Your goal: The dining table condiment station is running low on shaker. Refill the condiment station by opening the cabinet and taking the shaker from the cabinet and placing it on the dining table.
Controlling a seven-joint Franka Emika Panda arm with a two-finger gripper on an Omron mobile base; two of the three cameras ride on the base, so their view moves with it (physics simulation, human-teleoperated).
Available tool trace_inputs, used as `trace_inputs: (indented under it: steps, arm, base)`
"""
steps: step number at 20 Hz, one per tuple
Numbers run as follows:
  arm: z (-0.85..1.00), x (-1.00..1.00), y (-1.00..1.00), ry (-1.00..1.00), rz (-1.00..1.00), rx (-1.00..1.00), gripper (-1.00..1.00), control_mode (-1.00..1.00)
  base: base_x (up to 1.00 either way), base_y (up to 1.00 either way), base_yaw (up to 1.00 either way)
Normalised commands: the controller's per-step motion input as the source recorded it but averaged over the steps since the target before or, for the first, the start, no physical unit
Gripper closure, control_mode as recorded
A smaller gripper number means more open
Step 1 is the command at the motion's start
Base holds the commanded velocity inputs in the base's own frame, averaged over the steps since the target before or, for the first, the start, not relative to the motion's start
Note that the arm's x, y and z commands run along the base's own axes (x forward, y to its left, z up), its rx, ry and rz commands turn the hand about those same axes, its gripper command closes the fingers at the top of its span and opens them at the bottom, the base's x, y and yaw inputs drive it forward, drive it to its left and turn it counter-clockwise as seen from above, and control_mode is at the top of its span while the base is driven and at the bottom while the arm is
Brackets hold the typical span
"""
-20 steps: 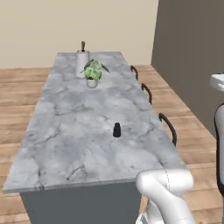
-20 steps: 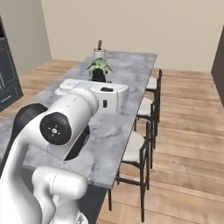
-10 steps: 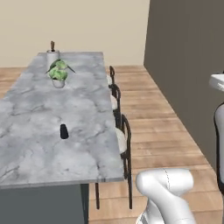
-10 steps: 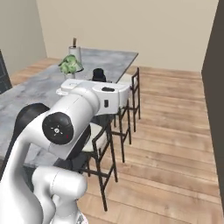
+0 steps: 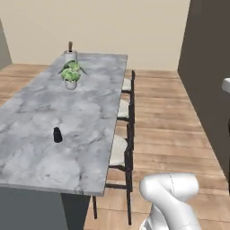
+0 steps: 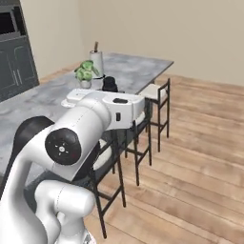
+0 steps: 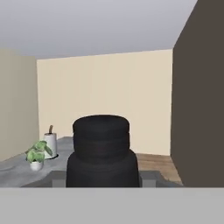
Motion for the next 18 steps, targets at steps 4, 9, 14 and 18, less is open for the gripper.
trace_inputs:
  steps: [4, 9, 14, 18]
  arm:
    - [0.0, 0.0, 0.0, 0.0, 0.0, 0.0, 1.0, 1.0]
    - [0.0, 0.0, 0.0, 0.0, 0.0, 0.0, 1.0, 1.0]
    - [0.0, 0.0, 0.0, 0.0, 0.0, 0.0, 1.0, 1.0]
    - [0.0, 0.0, 0.0, 0.0, 0.0, 0.0, 1.0, 1.0]
  base:
    - [0.53, -0.21, 0.58]
    - [0.13, -0.66, 0.56]
    - [0.03, -0.74, 0.56]
    - [0.0, -0.77, 0.56]
